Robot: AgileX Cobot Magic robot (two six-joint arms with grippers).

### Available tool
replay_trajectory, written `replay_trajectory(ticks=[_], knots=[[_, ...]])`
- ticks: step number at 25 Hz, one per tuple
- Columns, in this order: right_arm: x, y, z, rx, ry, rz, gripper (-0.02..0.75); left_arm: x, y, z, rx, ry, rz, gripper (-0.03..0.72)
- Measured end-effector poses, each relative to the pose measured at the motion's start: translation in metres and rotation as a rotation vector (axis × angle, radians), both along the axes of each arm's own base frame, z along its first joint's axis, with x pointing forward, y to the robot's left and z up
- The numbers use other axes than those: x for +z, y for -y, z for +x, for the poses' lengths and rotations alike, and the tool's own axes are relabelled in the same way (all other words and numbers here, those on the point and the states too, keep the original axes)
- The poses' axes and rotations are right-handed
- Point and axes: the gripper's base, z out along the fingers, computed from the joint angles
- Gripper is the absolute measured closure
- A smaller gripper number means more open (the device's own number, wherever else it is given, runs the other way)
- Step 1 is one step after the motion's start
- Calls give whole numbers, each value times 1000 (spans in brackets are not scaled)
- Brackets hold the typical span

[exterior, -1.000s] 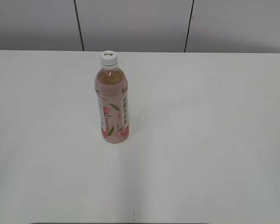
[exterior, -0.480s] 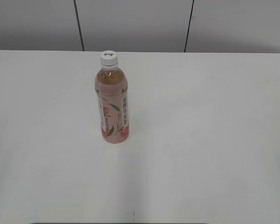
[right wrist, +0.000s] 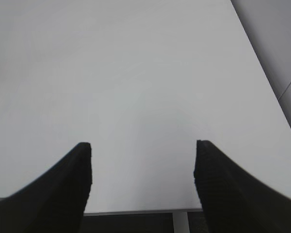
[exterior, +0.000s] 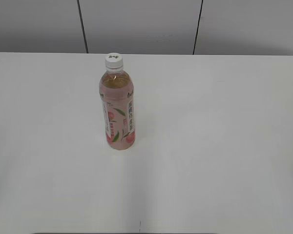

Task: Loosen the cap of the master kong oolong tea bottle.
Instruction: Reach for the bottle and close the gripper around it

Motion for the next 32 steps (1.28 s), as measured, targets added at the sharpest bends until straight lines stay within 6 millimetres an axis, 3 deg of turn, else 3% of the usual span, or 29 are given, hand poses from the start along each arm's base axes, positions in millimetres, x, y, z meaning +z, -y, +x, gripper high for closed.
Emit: replay_trajectory(ticks=[6,10,14,18,22,25,29,32], knots=[[0,0,0,0,-2,0,234,0,0,1,0,-8,1,193],[2,-1,8,4,-52,3,234,2,1,13,-4,-71,-1,207],[20,-7,20,46,-74,34,234,24,9,26,-80,-19,-23,216],[39,-15,52,86,-112,76,234,45,23,60,-192,108,-90,216],[53,-22,95,112,-92,128,234,54,28,104,-202,167,-123,216],[55,-25,130,119,-69,119,234,45,29,139,-189,114,-93,216],[39,-27,175,112,-129,97,234,18,43,181,-272,-25,-5,216],[27,-28,193,116,-167,74,234,2,59,191,-368,-102,54,216]])
